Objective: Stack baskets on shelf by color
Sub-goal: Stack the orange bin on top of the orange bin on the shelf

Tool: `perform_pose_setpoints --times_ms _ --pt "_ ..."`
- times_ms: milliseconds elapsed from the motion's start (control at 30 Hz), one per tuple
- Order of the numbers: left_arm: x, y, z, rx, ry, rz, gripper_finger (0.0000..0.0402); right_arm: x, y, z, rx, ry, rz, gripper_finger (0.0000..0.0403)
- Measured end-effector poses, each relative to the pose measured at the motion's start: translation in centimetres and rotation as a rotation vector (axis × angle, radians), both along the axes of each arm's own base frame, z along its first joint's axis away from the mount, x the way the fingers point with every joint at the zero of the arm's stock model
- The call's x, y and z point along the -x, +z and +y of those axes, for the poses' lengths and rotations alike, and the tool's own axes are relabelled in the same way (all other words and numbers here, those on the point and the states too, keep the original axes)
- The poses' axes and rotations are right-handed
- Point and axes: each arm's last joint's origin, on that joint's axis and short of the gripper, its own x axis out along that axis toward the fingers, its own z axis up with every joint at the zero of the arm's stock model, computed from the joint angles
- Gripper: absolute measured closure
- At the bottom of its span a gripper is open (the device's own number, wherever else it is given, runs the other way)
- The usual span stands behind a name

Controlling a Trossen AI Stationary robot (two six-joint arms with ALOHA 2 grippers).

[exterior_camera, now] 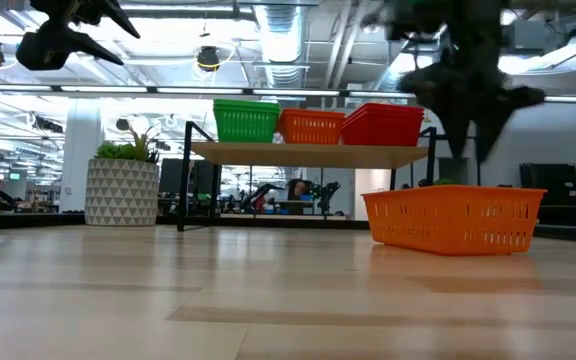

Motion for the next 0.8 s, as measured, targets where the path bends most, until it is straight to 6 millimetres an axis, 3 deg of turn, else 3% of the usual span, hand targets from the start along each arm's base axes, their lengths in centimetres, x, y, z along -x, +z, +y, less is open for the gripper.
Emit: perform_pose_setpoints --times_ms 67,333,633,800 --pt "0.0 0.0 0.0 0.003 0.004 -0.001 0.0218 0.8 -1.2 0.0 -0.016 -0.025 -0.022 0.0205" --pt "0.0 0.0 0.0 0.009 0.013 -0.004 0.0218 0.8 -4.0 1.0 -0.058 -0.014 -0.119 0.02" --pt "0.0 0.0 0.0 0.024 0.025 -0.01 0.0218 0.1 -7.2 1.7 -0.097 0.05 0.004 0.0209" --pt "0.0 0.0 0.0 0.025 0.026 -0.009 0.0218 -0.2 -7.8 1.9 -0.124 0.046 0.019 0.0271"
